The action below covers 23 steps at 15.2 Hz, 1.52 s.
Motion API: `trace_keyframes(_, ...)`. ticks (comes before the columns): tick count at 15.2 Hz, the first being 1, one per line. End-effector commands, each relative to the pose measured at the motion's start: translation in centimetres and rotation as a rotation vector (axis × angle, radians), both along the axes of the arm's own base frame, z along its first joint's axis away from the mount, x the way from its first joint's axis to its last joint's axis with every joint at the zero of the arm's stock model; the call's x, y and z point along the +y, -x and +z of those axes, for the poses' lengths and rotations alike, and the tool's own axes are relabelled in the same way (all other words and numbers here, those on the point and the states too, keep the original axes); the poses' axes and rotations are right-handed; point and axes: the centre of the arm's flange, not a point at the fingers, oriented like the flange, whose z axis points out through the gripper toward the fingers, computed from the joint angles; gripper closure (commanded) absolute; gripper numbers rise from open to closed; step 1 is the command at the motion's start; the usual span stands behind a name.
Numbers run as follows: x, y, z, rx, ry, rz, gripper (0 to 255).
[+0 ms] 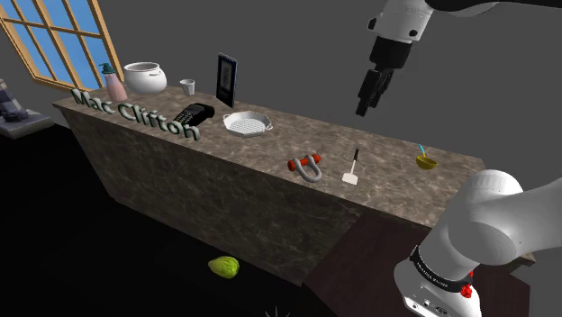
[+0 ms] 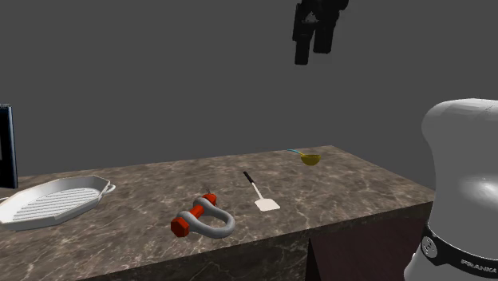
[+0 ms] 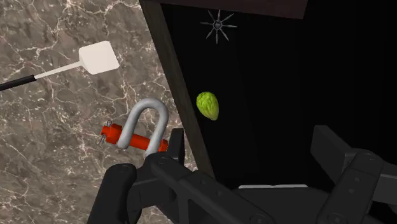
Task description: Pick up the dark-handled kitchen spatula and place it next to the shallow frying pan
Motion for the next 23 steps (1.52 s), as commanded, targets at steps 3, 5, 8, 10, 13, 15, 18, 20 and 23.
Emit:
trace_keyframes(3, -0.9, -1.5, -1.9, 0.003, 0.004, -0.071, 0)
trace_keyframes(5, -1.9, -2.9, -3.8, 0.005, 0.009, -0.142, 0)
trace_keyframes(8, -3.6, -4.8, -6.6, 0.009, 0.015, -0.248, 0)
trace_keyframes(10, -4.8, -6.0, -8.4, 0.012, 0.019, -0.319, 0)
trace_keyframes(13, -6.9, -7.6, -11.3, 0.016, 0.026, -0.426, 0)
trace_keyframes(15, -8.3, -8.6, -13.1, 0.019, 0.03, -0.497, 0)
trace_keyframes(18, -10.7, -9.8, -15.9, 0.023, 0.036, -0.603, 0)
trace_keyframes(20, -12.3, -10.4, -17.8, 0.026, 0.04, -0.674, 0)
trace_keyframes(23, -14.8, -11.2, -20.5, 0.03, 0.047, -0.78, 0)
